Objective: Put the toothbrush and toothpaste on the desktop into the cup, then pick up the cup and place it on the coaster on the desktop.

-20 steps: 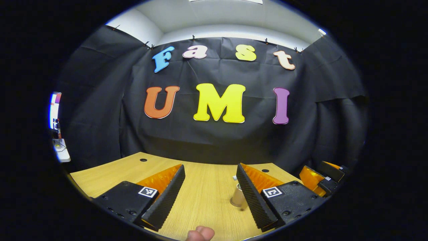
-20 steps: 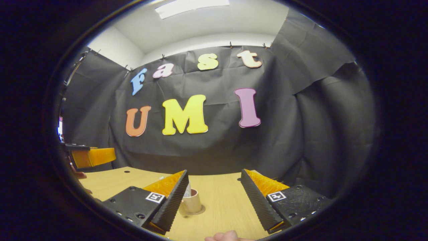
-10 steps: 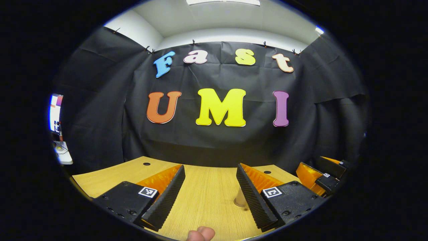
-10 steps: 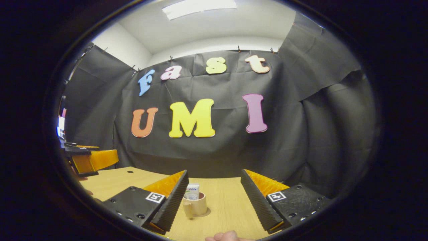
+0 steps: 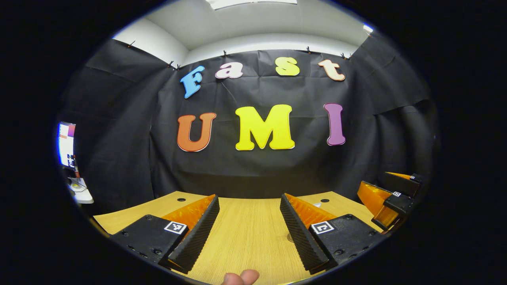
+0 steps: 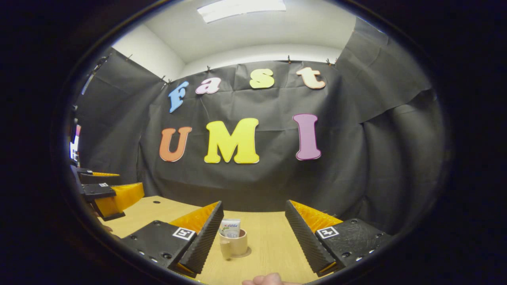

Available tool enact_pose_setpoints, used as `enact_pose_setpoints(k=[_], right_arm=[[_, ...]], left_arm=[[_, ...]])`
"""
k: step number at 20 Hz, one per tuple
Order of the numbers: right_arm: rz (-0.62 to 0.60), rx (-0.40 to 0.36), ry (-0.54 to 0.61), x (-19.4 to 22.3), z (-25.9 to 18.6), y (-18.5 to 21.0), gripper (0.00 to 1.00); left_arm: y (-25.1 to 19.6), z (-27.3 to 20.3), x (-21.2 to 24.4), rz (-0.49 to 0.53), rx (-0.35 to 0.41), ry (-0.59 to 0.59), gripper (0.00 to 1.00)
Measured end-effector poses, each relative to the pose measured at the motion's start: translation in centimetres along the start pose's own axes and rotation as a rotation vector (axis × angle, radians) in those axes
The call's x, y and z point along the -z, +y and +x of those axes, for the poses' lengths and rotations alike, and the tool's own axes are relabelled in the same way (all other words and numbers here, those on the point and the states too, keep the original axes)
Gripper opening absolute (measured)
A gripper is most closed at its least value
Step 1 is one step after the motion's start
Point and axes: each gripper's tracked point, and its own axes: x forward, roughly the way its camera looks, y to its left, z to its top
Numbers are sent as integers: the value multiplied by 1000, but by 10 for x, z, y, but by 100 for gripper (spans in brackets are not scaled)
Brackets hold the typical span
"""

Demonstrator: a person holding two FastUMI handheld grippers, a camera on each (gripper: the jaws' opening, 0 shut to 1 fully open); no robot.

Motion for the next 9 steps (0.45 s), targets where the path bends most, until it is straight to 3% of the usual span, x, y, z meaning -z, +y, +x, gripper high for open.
enact_pose_setpoints(k=[1,2,9], right_arm=[[-11,0,-1,0,-1,2,95],[-13,1,-4,-1,-4,2,95],[-17,20,3,-1,-5,-1,96]], left_arm=[[-3,1,2,-15,7,7,89],[-5,2,3,-25,15,8,98],[-5,6,5,16,2,-4,98]])
